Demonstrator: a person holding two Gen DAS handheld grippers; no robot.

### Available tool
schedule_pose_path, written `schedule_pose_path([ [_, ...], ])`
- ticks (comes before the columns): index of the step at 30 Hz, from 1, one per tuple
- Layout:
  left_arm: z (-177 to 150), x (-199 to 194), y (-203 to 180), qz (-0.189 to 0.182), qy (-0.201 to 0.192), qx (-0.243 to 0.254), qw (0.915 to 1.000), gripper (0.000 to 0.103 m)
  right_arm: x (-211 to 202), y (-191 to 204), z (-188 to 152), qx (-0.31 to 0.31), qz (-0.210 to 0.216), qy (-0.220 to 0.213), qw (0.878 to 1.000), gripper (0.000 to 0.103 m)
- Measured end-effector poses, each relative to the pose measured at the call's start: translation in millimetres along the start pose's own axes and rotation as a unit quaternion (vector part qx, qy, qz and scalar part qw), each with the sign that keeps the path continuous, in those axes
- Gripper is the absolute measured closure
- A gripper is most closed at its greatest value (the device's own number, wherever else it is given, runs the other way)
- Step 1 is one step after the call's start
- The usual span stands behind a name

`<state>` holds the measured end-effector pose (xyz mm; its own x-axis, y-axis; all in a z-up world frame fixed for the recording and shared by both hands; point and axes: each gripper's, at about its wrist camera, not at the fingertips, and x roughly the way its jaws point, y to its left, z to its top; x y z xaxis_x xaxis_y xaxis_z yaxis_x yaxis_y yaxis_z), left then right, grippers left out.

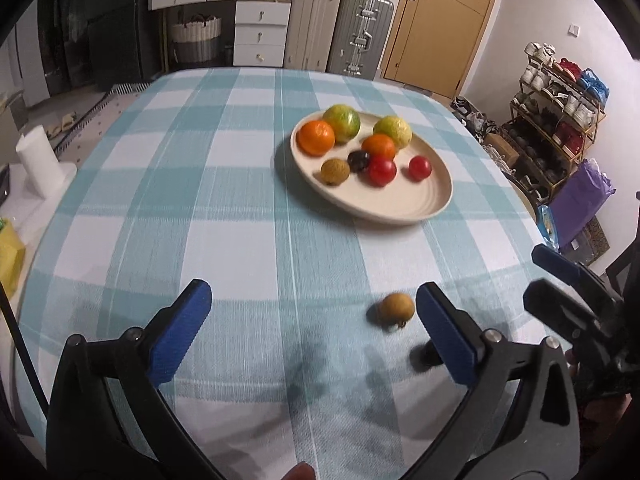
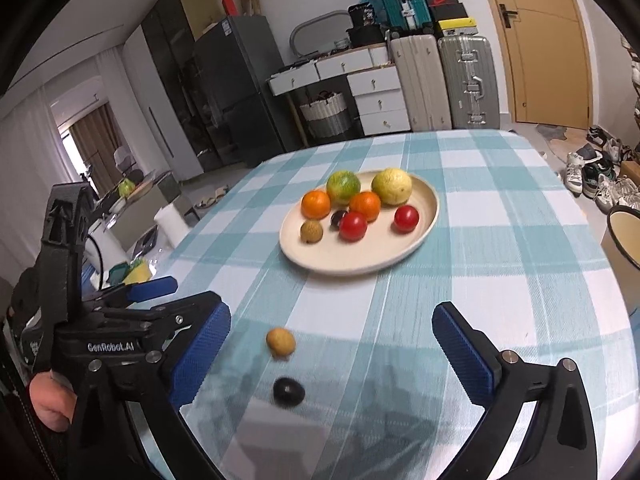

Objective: Organize fruits
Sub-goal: 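Withdraw both grippers toward the last brown fruit and dark plum, then close the right gripper on the dark plum and lift it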

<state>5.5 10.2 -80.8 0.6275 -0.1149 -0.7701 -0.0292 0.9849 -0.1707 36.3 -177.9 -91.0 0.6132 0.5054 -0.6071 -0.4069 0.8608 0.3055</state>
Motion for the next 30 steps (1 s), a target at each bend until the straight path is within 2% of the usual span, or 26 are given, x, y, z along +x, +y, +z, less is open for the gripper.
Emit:
schedule_pose_path([
  [11,-20,5,12,-0.008,0.014,-0.007,0.9999,0.001,13,12,-40,-0.019,0.023,0.055,0.998,0.000],
  [22,-25,11,17,-0.005,0.026,-0.015,0.9995,0.001,24,24,-50,-0.027,0.026,0.071,0.997,0.001],
  [24,-25,12,19,-0.005,0.029,-0.018,0.9994,0.001,26,27,-50,-0.030,0.030,0.074,0.996,0.004],
  [26,-26,13,21,-0.007,0.030,-0.019,0.9993,0.001,28,29,-51,-0.031,0.035,0.079,0.996,0.018],
  [30,-27,14,24,-0.009,0.031,-0.023,0.9992,0.001,37,31,-53,-0.030,0.037,0.099,0.994,0.031],
])
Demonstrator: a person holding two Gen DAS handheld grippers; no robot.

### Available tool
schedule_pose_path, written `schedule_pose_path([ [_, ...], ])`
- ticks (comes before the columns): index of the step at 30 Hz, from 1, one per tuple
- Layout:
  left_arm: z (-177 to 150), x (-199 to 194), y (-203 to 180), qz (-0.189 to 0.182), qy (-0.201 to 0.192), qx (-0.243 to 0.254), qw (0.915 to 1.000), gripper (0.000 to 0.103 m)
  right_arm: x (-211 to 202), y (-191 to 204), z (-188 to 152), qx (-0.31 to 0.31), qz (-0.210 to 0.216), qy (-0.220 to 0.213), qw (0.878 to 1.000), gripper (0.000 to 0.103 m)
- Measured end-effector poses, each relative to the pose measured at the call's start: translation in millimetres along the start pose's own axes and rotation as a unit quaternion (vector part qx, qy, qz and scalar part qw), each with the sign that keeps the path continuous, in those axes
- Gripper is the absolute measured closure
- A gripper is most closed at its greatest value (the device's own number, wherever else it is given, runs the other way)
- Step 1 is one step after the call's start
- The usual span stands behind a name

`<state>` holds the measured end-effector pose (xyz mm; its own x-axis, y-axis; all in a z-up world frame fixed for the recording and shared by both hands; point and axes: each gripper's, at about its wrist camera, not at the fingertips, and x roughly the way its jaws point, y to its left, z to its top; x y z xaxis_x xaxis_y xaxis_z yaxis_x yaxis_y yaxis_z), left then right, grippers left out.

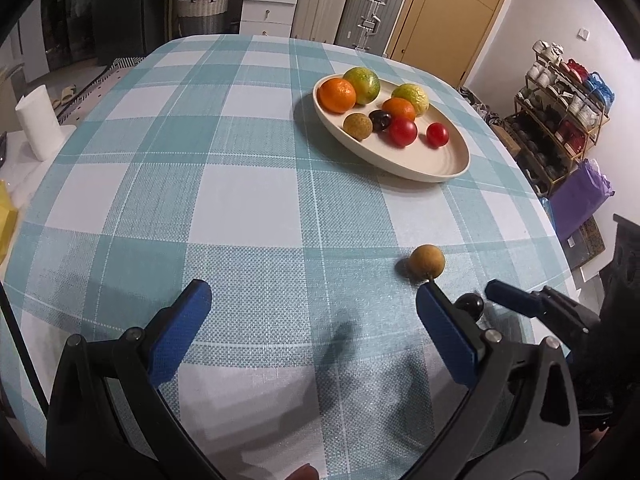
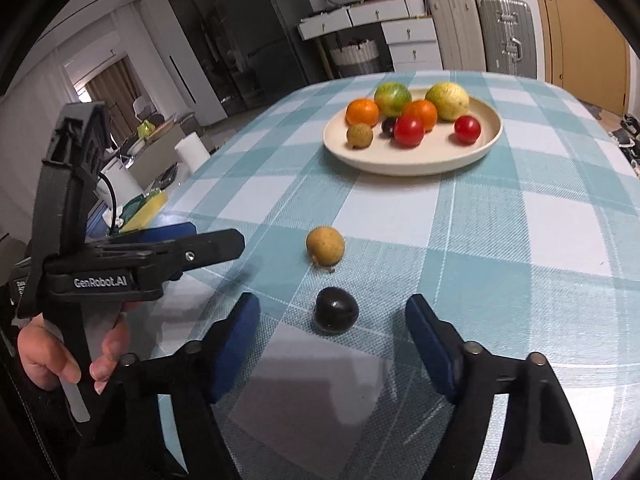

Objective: Organize fruits
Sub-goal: 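Close the right gripper on the dark plum and lift it, then close the left gripper on the round brown fruit while the right gripper holds the plum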

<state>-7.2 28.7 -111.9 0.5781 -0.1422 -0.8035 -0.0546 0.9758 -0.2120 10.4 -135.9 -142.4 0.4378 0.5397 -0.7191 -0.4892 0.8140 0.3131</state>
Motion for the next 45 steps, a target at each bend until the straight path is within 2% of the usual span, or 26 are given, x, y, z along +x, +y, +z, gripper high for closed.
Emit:
schedule_pose_path([
  [2,0,0,1,0.001,0.000,-0.002,1.0000,0.001,3,2,0,-0.002,-0.001,0.006,1.000,0.049],
  [5,0,2,3,-0.002,0.004,-0.005,1.0000,0.001,6,3,0,-0.004,0.000,0.011,1.000,0.058],
  [8,-1,3,3,-0.008,0.004,-0.006,0.9999,0.001,7,1,0,0.001,0.009,0.015,1.000,0.076],
  [9,-1,3,3,-0.009,0.004,-0.006,0.9999,0.001,7,0,0,0.002,0.008,0.014,1.000,0.078],
  [15,-1,3,2,-0.031,0.009,-0.009,0.9994,0.001,6,-1,-2,0.006,0.009,0.008,1.000,0.079],
  [21,1,2,-10,-0.037,0.009,0.011,0.9992,0.001,-4,-8,-3,0.017,0.005,-0.007,1.000,0.079],
  [26,1,8,-19,-0.056,0.022,0.016,0.9980,0.001,-14,-18,-4,0.024,-0.003,-0.020,1.000,0.079],
  [38,9,33,-51,-0.047,0.038,0.064,0.9961,0.001,-26,-37,-4,0.041,-0.016,-0.036,0.998,0.079],
  [41,12,38,-57,-0.055,0.043,0.071,0.9950,0.002,-27,-41,-5,0.046,-0.018,-0.037,0.998,0.079],
  [45,13,41,-66,-0.046,0.037,0.094,0.9938,0.011,-30,-46,-5,0.053,-0.020,-0.040,0.998,0.079],
])
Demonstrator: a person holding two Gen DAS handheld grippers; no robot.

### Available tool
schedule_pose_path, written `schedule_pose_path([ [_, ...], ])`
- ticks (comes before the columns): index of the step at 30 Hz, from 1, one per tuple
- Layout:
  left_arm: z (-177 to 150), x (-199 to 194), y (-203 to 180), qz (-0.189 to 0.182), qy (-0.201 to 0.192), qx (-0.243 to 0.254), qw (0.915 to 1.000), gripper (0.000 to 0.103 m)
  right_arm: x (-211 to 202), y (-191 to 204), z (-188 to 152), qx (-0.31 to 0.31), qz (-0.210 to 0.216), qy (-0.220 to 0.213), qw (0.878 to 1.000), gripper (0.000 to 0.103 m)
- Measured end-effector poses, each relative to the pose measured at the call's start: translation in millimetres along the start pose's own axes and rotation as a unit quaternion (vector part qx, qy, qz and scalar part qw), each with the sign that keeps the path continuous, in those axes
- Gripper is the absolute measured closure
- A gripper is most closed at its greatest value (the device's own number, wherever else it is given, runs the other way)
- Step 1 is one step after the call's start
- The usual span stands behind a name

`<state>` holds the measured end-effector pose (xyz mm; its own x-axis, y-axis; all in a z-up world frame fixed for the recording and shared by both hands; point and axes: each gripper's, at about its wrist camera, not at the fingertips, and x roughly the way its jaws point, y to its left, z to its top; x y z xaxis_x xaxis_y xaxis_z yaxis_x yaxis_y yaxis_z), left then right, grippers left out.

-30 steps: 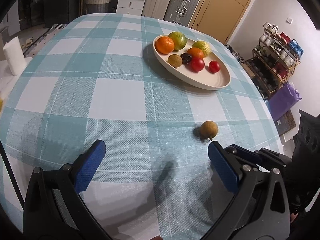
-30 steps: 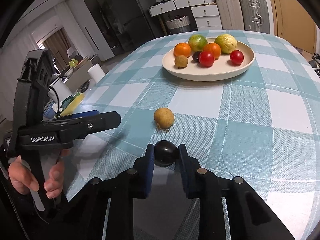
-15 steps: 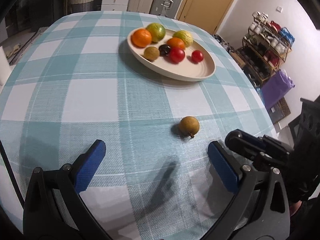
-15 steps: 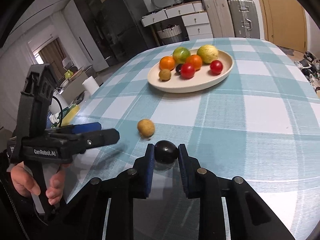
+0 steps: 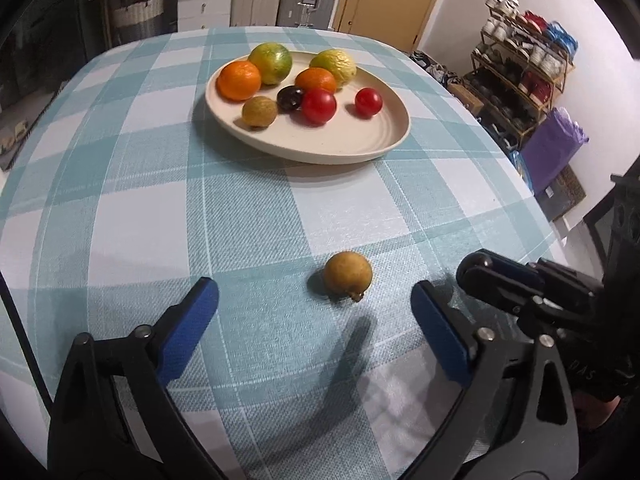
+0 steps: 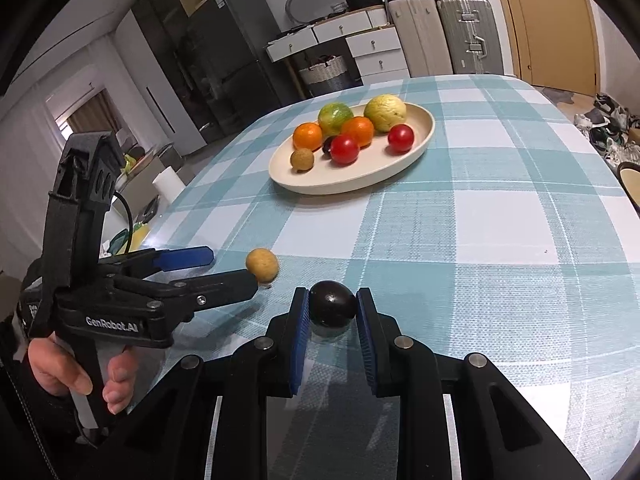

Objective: Organize fruits
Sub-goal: 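Close the left gripper on the round brown fruit while the right gripper holds the plum, then carry the held plum and brown fruit over the cream plate and lower them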

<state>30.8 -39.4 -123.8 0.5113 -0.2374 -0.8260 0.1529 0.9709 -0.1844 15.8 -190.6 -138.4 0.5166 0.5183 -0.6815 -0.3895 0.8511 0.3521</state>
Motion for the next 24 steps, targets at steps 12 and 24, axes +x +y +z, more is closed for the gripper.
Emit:
schedule_pose_path([
  [12,0,9,-15,-0.055,0.007,0.045,0.9974,0.079,-4,-13,1,0.020,-0.001,-0.004,1.000,0.079],
  [24,14,-4,-1,-0.064,-0.014,0.023,0.9976,0.079,3,-12,10,0.013,0.006,-0.002,1.000,0.079],
])
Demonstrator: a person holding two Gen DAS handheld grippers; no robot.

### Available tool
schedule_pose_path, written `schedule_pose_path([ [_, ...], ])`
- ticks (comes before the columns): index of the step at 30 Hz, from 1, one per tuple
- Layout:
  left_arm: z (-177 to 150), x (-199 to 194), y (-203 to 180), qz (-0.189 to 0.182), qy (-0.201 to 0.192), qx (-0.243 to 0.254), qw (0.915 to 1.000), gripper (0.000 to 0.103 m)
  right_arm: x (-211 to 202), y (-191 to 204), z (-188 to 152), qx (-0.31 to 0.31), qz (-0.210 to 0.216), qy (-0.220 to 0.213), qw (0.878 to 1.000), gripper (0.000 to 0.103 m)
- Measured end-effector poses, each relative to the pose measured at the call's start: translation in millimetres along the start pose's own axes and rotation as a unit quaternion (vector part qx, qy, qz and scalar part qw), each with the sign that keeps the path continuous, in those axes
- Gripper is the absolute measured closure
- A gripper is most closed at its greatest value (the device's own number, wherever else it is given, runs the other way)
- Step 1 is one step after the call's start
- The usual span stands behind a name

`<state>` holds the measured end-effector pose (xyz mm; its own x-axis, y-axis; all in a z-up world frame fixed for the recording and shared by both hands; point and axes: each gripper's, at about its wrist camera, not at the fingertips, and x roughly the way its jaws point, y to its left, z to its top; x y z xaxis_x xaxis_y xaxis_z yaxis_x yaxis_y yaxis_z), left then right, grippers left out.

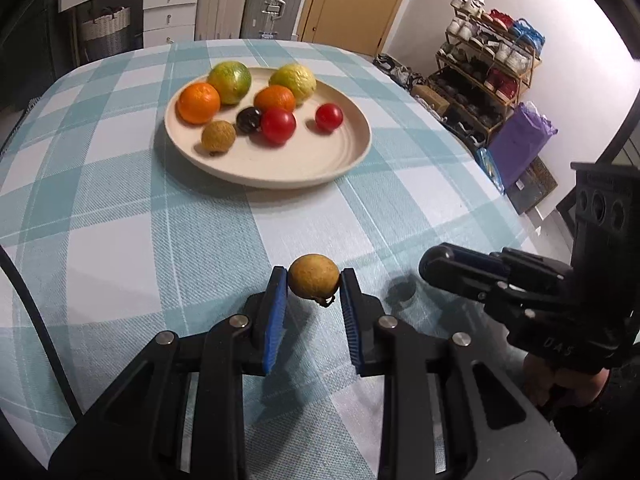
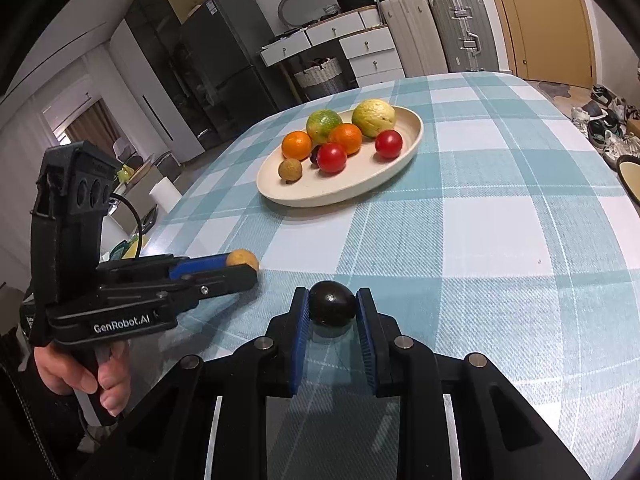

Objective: Organize fruits
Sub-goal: 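Carry the held plum and brown fruit over the cream plate and lower them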

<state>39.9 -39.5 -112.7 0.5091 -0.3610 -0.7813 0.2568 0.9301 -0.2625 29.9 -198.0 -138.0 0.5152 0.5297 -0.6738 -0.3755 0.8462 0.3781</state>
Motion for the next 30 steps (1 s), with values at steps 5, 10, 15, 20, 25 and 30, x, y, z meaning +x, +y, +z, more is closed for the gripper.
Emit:
schedule_pose_path([
  [5,14,-8,8,0.000,-0.012,-0.003,0.9999,0.079,4,6,13,-0.014,0.003,-0.007,1.000,0.079],
  [10,34,-13,14,0.002,-0.025,-0.006,0.9997,0.079,9,8,31,-0.023,0.002,-0.013,1.000,0.079],
  [15,57,-14,24,0.004,-0.038,-0.018,0.9991,0.079,14,7,49,-0.030,0.002,-0.020,0.999,0.079],
  [20,77,-5,31,0.005,-0.038,-0.025,0.9989,0.079,22,2,67,-0.028,0.002,-0.027,0.999,0.079],
  [25,92,7,34,0.010,-0.035,-0.030,0.9989,0.079,31,-3,84,-0.027,0.002,-0.031,0.999,0.079],
  [30,103,19,37,0.009,-0.028,-0.033,0.9990,0.079,41,-6,101,-0.025,0.002,-0.028,0.999,0.079],
])
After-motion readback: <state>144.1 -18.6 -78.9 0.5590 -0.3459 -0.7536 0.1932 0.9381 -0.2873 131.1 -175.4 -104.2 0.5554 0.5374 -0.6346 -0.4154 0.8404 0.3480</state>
